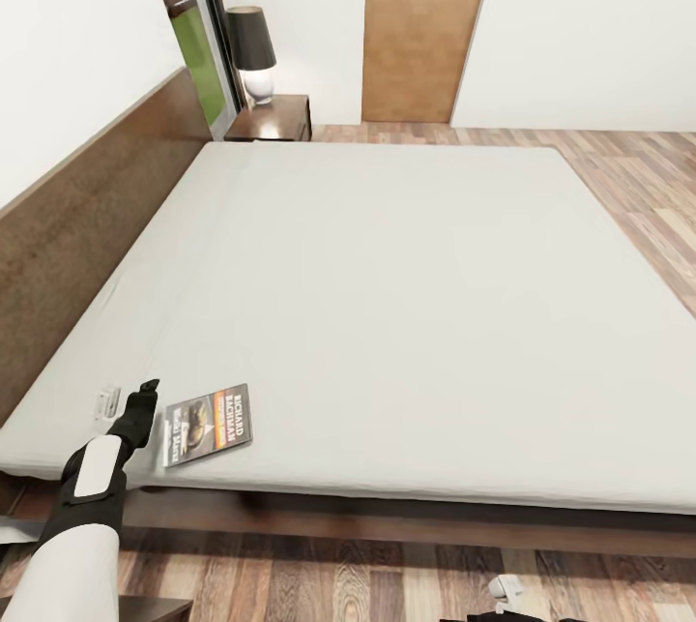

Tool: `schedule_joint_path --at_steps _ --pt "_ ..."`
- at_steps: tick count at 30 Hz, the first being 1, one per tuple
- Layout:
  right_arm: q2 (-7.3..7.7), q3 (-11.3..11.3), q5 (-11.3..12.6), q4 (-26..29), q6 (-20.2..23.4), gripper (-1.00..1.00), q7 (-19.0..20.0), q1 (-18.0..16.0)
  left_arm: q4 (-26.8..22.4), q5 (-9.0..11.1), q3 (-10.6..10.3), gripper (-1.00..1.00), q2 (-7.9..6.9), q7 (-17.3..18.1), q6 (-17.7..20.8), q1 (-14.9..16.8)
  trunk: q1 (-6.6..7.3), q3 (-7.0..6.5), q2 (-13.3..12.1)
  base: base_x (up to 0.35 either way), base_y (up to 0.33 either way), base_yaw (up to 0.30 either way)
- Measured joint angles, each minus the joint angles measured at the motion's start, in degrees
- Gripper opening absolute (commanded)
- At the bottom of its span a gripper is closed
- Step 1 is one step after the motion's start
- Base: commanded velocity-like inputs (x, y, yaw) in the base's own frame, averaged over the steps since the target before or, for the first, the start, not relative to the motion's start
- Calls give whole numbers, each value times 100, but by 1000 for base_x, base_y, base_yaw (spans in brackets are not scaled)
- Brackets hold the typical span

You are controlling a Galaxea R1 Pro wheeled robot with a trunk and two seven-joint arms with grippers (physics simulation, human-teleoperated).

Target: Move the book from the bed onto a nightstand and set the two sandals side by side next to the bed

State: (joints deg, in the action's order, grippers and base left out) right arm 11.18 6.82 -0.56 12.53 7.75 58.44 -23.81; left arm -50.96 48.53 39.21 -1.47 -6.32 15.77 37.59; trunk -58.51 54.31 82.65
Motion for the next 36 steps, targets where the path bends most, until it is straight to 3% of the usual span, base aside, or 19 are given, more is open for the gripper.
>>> schedule_joint_path --at_steps 6,16,22,33,36 --pt "0 0 0 0 0 100 0 -1 0 0 0 100 0 -1 0 0 -132 108 241 0 0 0" --pt "0 0 0 0 0 100 0 1 0 0 1 100 -2 0 0 0 -132 108 242 0 0 0" --pt "1 0 0 0 0 100 0 -1 0 0 0 100 -1 -1 2 0 -264 215 481 0 0 0" --pt "0 0 0 1 0 100 0 -1 0 0 0 100 -1 -1 0 0 -264 216 483 0 0 0" --pt "0 0 0 0 0 100 0 0 0 0 0 100 -3 -1 5 0 -330 269 602 0 0 0"
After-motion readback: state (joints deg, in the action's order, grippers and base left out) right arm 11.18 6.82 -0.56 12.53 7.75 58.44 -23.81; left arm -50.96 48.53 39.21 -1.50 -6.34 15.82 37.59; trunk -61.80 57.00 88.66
